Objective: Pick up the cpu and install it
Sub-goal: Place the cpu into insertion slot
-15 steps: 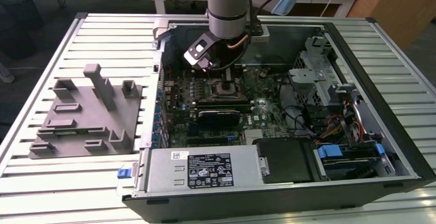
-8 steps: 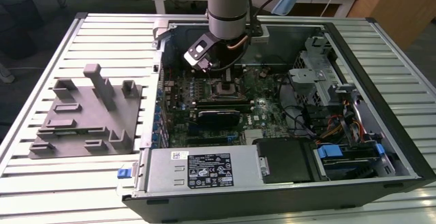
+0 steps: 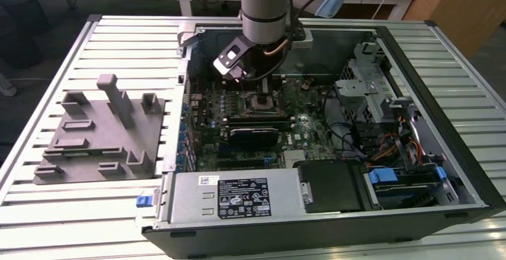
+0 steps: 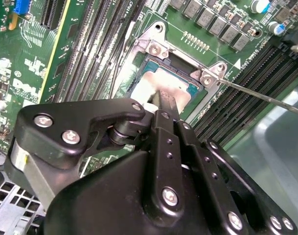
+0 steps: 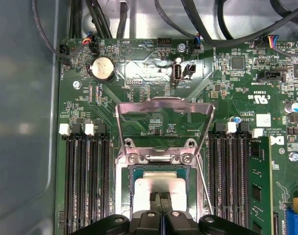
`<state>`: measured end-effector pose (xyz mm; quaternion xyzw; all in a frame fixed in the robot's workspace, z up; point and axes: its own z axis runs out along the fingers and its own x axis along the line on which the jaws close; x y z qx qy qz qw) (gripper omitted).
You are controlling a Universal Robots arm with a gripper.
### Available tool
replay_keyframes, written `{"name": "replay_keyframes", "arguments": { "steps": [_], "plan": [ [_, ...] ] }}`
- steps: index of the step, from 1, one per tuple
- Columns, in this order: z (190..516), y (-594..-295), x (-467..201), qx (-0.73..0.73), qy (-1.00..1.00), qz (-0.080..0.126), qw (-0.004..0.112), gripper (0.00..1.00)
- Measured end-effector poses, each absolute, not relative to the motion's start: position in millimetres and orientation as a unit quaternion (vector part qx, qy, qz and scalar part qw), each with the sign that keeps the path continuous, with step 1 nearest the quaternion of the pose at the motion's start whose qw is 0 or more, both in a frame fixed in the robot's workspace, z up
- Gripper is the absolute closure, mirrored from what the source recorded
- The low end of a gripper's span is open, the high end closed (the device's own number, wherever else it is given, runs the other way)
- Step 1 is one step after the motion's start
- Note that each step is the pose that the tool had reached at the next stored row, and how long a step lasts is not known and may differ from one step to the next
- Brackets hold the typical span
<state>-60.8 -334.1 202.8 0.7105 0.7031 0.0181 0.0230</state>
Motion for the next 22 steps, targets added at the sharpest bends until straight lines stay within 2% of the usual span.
{"name": "replay_keyframes", "arguments": {
  "steps": [22],
  "plan": [
    [264,-334,-61,0.71,0.703,0.024,0.029,0.89]
  ]
}}
